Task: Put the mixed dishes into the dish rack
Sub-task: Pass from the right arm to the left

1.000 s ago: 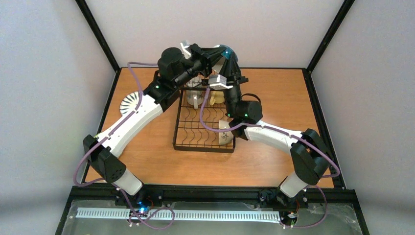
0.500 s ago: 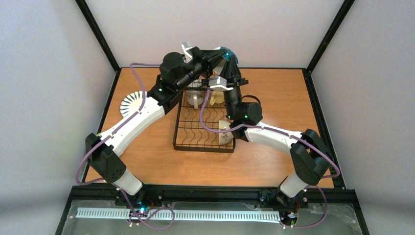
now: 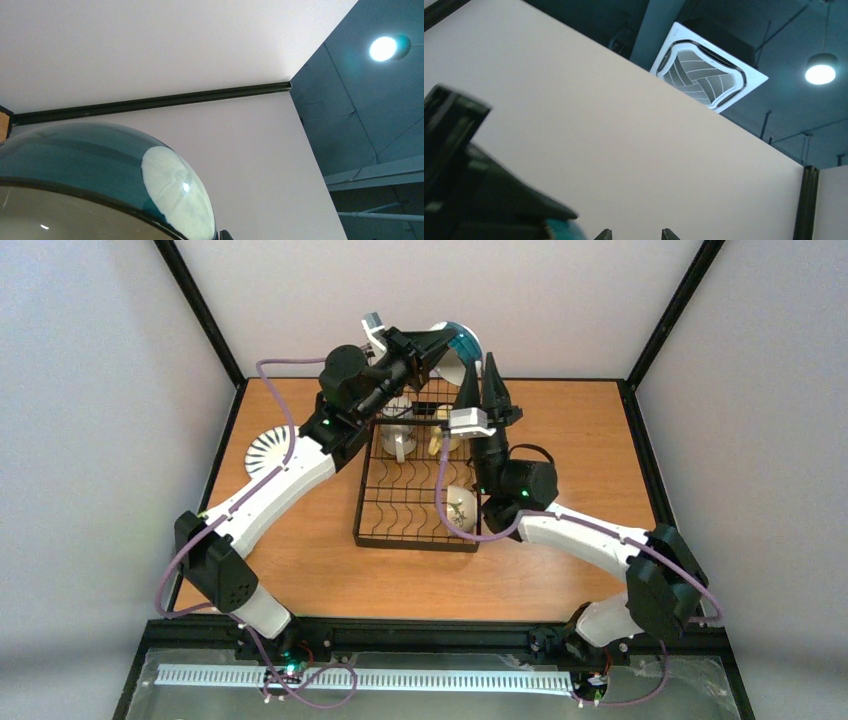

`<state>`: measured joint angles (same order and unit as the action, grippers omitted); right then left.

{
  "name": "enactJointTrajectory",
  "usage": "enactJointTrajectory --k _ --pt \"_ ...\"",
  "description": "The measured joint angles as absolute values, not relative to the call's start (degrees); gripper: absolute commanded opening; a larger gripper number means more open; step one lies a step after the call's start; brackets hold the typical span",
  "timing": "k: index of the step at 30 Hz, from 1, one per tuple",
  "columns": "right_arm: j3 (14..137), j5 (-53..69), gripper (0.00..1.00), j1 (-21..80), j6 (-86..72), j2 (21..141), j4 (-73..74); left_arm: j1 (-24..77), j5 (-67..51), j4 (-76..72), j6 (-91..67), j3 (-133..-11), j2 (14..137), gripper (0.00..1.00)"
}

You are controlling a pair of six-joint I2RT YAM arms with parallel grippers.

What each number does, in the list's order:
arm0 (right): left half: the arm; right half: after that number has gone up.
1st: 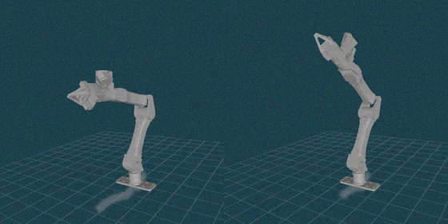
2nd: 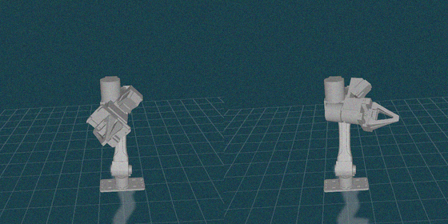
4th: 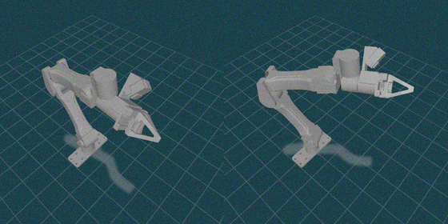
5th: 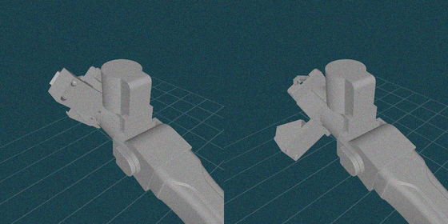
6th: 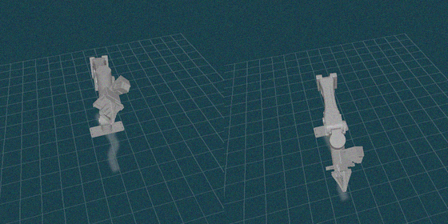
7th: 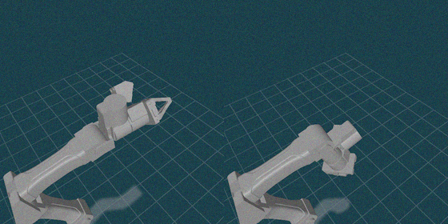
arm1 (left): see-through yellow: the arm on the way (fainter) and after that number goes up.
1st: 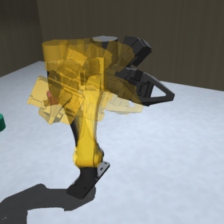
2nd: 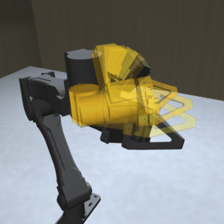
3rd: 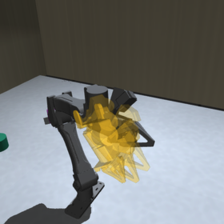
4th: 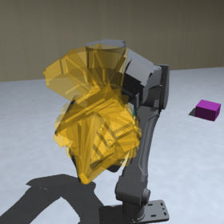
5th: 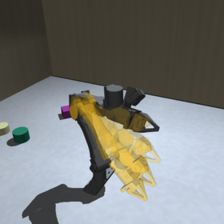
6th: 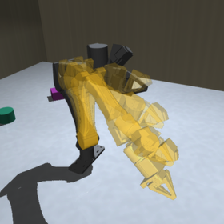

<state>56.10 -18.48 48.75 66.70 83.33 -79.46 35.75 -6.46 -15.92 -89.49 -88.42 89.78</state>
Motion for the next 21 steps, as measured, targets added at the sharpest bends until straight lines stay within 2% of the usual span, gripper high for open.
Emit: enactJointTrajectory --k 7,21 --pt "55.83 -19.05 0.62 48.75 62.98 78.85 -76.79 35.51 -6.83 -16.56 -88.62 -88.4 90.59 0.0" --pt "55.33 -18.87 0.63 48.75 52.69 74.15 -62.59 35.51 -7.27 -14.44 -83.11 -91.92 92.33 0.0"
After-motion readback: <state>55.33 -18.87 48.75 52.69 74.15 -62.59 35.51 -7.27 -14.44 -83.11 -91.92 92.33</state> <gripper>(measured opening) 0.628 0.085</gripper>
